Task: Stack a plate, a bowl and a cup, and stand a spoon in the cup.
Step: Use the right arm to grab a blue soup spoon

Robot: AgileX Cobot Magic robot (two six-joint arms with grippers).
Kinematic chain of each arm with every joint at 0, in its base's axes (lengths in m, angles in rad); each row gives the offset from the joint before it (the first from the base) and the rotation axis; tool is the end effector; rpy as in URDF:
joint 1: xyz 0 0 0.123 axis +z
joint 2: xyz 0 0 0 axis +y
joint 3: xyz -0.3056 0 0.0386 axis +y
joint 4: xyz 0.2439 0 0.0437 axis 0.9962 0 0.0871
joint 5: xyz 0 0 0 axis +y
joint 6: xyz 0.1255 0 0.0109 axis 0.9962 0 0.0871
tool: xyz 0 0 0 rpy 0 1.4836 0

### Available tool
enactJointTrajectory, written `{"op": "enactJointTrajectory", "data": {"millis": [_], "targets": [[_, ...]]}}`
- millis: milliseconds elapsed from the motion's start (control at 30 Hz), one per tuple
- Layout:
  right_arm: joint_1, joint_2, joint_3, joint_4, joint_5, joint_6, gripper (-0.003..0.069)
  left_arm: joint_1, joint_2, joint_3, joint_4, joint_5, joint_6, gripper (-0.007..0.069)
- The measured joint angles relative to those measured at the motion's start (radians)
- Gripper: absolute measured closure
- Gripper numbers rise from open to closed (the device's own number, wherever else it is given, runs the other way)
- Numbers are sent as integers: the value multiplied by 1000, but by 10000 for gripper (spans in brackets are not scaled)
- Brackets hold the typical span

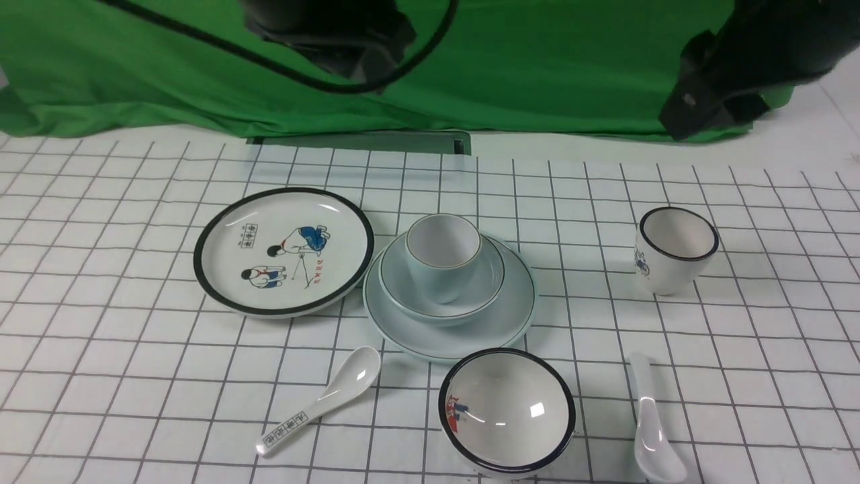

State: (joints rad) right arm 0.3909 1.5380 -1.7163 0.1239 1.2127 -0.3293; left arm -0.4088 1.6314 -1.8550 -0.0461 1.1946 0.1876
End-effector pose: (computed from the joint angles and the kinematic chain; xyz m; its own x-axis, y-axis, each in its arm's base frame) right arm 0.3033 0.1408 0.4145 -0.5945 -0.5477 -0.5887 -0.6344 0.7693 -0.0752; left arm 0.3328 -0.1500 0.4251 -0.6273 0.4566 -0.6309 0.5364 0.8406 0.0751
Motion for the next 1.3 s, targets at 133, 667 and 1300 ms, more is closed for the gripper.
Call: {"op": "enactJointTrajectory", "data": {"millis": [133,667,1300], "targets": [[4,-100,189,1,1,16,283,0,-186,256,52,-90,-53,448],[4,-89,687,-8,-425,212,306,0,-778,1006,-41,-399,-78,664],[4,268,697,-32,-654,437,157,0,-839,1064,-51,-297,-48,661]]}}
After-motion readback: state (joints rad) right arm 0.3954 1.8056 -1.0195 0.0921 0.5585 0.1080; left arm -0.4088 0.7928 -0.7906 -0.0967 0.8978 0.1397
